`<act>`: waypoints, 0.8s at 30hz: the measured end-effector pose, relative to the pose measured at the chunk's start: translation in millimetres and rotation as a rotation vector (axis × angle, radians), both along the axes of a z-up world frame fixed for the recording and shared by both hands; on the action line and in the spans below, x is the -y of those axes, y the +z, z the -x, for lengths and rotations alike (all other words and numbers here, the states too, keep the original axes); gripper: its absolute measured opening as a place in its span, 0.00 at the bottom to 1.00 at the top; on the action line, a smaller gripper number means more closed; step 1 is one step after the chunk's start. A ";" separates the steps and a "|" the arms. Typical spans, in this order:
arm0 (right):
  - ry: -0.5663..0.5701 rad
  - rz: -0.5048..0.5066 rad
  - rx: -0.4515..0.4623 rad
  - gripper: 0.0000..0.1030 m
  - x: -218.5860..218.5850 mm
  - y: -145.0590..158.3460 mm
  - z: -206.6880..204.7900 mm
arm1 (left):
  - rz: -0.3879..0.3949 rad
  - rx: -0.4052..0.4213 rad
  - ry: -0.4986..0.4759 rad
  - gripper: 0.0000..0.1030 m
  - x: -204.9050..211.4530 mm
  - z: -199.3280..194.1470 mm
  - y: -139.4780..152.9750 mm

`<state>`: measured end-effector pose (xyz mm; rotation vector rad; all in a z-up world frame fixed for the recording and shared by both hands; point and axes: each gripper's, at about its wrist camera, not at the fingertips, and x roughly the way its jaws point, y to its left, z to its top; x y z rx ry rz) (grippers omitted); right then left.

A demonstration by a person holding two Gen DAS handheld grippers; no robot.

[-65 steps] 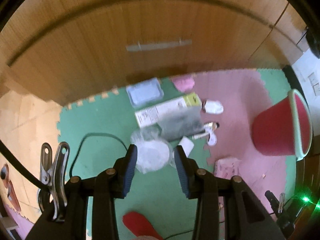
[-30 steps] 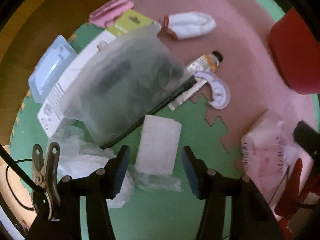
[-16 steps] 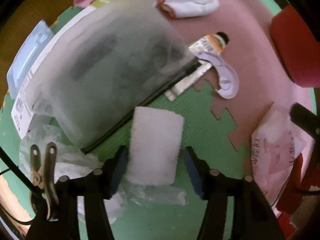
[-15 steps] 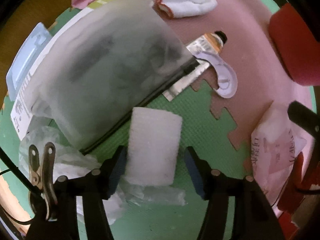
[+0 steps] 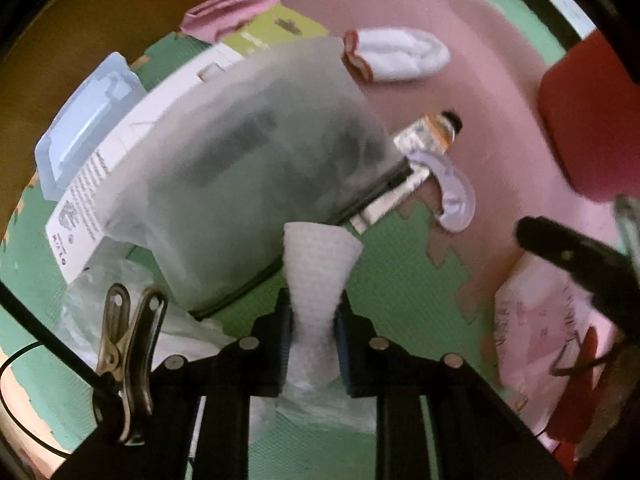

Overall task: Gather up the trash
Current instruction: 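Close the right gripper on the white round plastic lid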

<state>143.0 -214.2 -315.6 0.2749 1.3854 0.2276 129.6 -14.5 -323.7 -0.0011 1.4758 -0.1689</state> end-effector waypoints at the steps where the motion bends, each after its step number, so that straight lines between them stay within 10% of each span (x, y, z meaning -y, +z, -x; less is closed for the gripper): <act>1: 0.002 0.000 0.003 0.32 -2.7 -1.6 -2.8 | 0.007 0.003 0.010 0.19 -1.5 -1.7 2.5; 24: 0.147 0.117 0.086 0.27 -57.7 -33.7 -25.4 | 0.083 0.003 0.178 0.19 -48.3 -19.4 15.7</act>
